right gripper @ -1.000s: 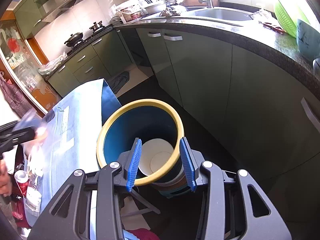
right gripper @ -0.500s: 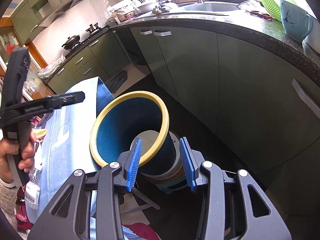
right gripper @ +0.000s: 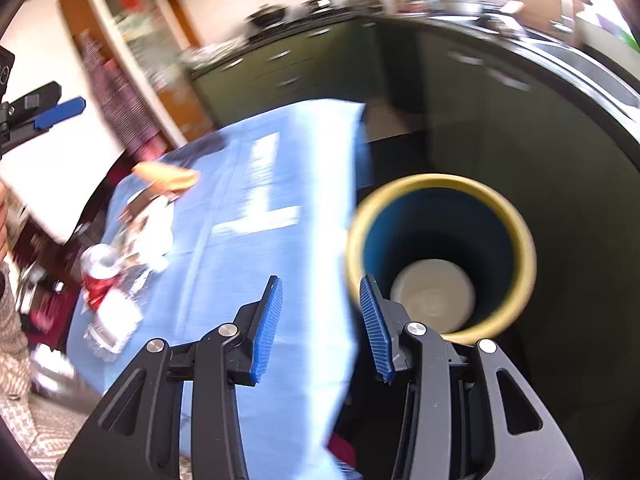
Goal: Collect trash
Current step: 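Grasp the white paper box with the right gripper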
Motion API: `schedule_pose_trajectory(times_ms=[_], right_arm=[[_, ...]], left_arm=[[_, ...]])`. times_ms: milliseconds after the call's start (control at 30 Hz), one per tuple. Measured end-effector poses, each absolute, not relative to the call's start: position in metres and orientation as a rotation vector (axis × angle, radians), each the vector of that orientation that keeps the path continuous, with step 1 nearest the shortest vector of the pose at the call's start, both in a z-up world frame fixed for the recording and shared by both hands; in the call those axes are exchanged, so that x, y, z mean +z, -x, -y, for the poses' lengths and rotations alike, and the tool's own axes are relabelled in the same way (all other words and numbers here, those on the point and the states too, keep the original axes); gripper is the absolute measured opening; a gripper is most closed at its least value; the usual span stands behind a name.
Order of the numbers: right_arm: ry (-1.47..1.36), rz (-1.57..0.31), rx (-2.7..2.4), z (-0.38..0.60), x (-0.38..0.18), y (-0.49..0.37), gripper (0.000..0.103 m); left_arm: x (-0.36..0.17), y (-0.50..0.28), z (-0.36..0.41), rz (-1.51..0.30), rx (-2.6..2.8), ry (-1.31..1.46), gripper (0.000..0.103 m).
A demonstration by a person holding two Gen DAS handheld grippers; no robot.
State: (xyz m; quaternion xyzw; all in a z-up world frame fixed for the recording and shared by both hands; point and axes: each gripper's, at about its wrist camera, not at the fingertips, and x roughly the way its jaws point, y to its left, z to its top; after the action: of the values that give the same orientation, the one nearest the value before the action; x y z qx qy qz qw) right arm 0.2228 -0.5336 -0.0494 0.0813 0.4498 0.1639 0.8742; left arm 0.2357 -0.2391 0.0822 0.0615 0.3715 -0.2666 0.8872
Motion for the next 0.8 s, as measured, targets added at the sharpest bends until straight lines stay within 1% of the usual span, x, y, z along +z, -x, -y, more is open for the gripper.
schedule_pose_trajectory(times_ms=[133, 233, 300, 400, 500, 533, 667, 733, 800], right_arm=[[-0.112, -1.001, 0.493, 0.461, -0.054, -0.247, 0.041], [-0.089, -1.039, 0.576, 0.407, -0.055, -0.262, 0.041], [-0.064, -1.051, 0.609, 0.37, -0.052, -0.269, 0.043], [-0.026, -1.065, 0.621, 0.319, -0.049, -0.28, 0.047], [-0.01, -1.102, 0.617, 0.282, -0.053, -0.294, 0.055], [0.002, -1.113, 0.612, 0.27, -0.054, -0.299, 0.056], [0.04, -1.143, 0.578, 0.247, -0.062, -0.306, 0.057], [0.058, -1.151, 0.561, 0.24, -0.064, -0.31, 0.064], [0.087, -1.149, 0.534, 0.232, -0.069, -0.314, 0.065]], left_arm=[[0.085, -0.208, 0.158, -0.713, -0.399, -0.14, 0.079], [0.076, -0.196, 0.112, -0.724, -0.339, -0.118, 0.079], [0.068, -0.192, 0.092, -0.743, -0.325, -0.101, 0.079], [0.055, -0.182, 0.068, -0.764, -0.321, -0.073, 0.079], [0.044, -0.174, 0.052, -0.773, -0.317, -0.063, 0.079], [0.041, -0.172, 0.05, -0.775, -0.315, -0.06, 0.079], [0.035, -0.165, 0.037, -0.78, -0.315, -0.045, 0.079], [0.033, -0.163, 0.032, -0.779, -0.313, -0.038, 0.079], [0.032, -0.161, 0.03, -0.778, -0.318, -0.03, 0.079]])
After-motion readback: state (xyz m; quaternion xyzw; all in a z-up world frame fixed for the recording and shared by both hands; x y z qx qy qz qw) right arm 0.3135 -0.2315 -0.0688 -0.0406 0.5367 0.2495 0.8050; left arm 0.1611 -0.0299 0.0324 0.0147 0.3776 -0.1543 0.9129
